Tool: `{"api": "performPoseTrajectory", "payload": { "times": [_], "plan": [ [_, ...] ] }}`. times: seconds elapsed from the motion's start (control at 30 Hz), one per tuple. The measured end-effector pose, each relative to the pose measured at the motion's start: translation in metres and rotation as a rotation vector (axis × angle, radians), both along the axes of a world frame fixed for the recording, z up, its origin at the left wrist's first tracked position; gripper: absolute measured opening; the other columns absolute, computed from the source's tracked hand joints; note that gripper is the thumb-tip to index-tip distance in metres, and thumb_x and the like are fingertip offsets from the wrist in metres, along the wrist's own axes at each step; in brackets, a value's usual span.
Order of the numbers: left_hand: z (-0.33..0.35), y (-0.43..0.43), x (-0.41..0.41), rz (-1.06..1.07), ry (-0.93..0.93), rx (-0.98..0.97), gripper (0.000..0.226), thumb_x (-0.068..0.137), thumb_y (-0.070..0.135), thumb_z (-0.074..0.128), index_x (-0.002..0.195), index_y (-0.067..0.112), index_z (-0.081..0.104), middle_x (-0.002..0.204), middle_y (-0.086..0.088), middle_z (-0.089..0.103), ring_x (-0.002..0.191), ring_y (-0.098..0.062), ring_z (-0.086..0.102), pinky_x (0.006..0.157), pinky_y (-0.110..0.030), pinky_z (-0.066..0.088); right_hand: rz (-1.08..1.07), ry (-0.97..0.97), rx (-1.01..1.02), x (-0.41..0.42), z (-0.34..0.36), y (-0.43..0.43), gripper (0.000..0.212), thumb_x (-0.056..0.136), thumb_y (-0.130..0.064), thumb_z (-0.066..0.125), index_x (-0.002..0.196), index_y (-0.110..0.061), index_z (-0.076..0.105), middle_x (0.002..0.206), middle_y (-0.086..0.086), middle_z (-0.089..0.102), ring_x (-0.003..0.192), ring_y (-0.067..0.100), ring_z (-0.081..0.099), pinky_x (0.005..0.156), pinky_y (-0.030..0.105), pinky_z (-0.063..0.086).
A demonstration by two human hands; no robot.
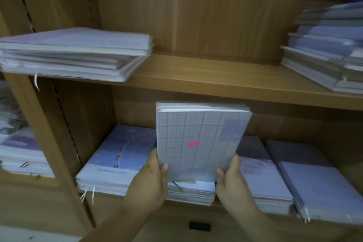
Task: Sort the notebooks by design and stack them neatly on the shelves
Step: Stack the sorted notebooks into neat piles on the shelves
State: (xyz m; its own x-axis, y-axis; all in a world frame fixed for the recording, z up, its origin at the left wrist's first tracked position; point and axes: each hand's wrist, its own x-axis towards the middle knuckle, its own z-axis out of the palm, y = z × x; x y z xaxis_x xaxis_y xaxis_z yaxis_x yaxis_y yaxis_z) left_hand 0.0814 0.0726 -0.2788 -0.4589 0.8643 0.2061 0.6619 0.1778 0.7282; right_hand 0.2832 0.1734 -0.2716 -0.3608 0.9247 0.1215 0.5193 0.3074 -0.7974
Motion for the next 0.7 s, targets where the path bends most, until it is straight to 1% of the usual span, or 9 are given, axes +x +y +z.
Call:
{"api": "performPoseTrajectory", "payload": {
  "times": [0.1,0.23,0.33,0.4,0.47,0.5,0.6,0.63,0.7],
  "plan": [
    [-0.009,0.002,-0.001,0.028,0.027,-0.110,0.041,0.106,0.042,0.038,0.145,0.033,0.027,0.132,0.008,0.056,0.106,-0.013,0.055,0.090,-0.037,0.052,0.021,-0.038,-0.031,0.003,-0.004,0.004,0.059,0.105,-0.017,0.047,0.154,-0.020,0.014,0.122,-0.008,0.051,0.089,0.004,0.051,0.082,0.029,0.047],
    [-0.014,0.005,-0.005,0.012,0.037,-0.132,0.040,0.106,0.036,0.041,0.143,0.027,0.030,0.130,0.005,0.057,0.098,-0.011,0.052,0.082,-0.029,0.047,0.041,-0.026,-0.017,0.002,-0.006,0.010,0.054,0.104,-0.017,0.048,0.150,-0.019,0.019,0.123,-0.006,0.052,0.090,0.004,0.052,0.083,0.028,0.047],
    [-0.011,0.003,-0.009,-0.009,0.086,-0.110,0.034,0.106,0.033,0.043,0.137,0.022,0.035,0.123,0.001,0.060,0.095,-0.014,0.056,0.078,-0.032,0.049,0.048,0.025,0.011,0.003,-0.005,0.009,0.053,0.104,-0.014,0.048,0.149,-0.024,0.021,0.125,-0.011,0.050,0.100,0.006,0.053,0.086,0.025,0.045],
    [-0.006,-0.001,-0.012,-0.027,0.125,-0.063,0.034,0.105,0.032,0.045,0.136,0.020,0.039,0.121,-0.001,0.061,0.100,-0.017,0.059,0.082,-0.037,0.052,0.052,0.056,0.033,0.005,-0.003,0.009,0.053,0.104,-0.013,0.049,0.147,-0.028,0.023,0.125,-0.018,0.048,0.106,0.000,0.051,0.089,0.018,0.043],
    [0.001,-0.007,-0.012,-0.059,0.159,-0.008,0.038,0.104,0.032,0.046,0.140,0.021,0.039,0.122,0.002,0.061,0.103,-0.015,0.059,0.083,-0.034,0.052,0.068,0.063,0.044,0.010,0.000,0.009,0.050,0.103,-0.013,0.050,0.141,-0.034,0.025,0.122,-0.027,0.047,0.103,-0.009,0.051,0.084,0.009,0.041],
    [0.004,-0.012,-0.012,-0.073,0.174,0.002,0.038,0.104,0.033,0.046,0.140,0.022,0.039,0.121,0.004,0.061,0.101,-0.013,0.058,0.081,-0.030,0.051,0.083,0.054,0.043,0.013,0.002,0.008,0.048,0.103,-0.015,0.051,0.138,-0.036,0.026,0.120,-0.029,0.047,0.103,-0.012,0.051,0.082,0.008,0.042],
    [0.009,-0.029,-0.010,-0.104,0.203,-0.026,0.030,0.104,0.037,0.045,0.133,0.030,0.040,0.109,0.012,0.059,0.087,-0.006,0.055,0.067,-0.019,0.041,0.154,-0.014,-0.006,0.022,0.005,-0.001,0.042,0.104,-0.021,0.051,0.132,-0.041,0.027,0.118,-0.032,0.048,0.102,-0.004,0.055,0.083,0.017,0.047],
    [0.009,-0.036,-0.010,-0.115,0.207,-0.038,0.028,0.104,0.039,0.045,0.131,0.032,0.040,0.107,0.014,0.059,0.084,-0.005,0.054,0.066,-0.018,0.039,0.171,-0.033,-0.019,0.025,0.005,-0.005,0.041,0.104,-0.021,0.052,0.131,-0.042,0.028,0.116,-0.034,0.048,0.102,-0.002,0.056,0.081,0.017,0.048],
    [0.008,-0.048,-0.011,-0.138,0.171,-0.047,0.027,0.103,0.042,0.044,0.130,0.036,0.042,0.110,0.017,0.061,0.089,-0.006,0.058,0.071,-0.022,0.045,0.194,-0.046,-0.018,0.030,0.006,-0.014,0.040,0.103,-0.022,0.053,0.131,-0.042,0.031,0.116,-0.035,0.049,0.107,-0.005,0.055,0.079,0.011,0.046]
  ]
}}
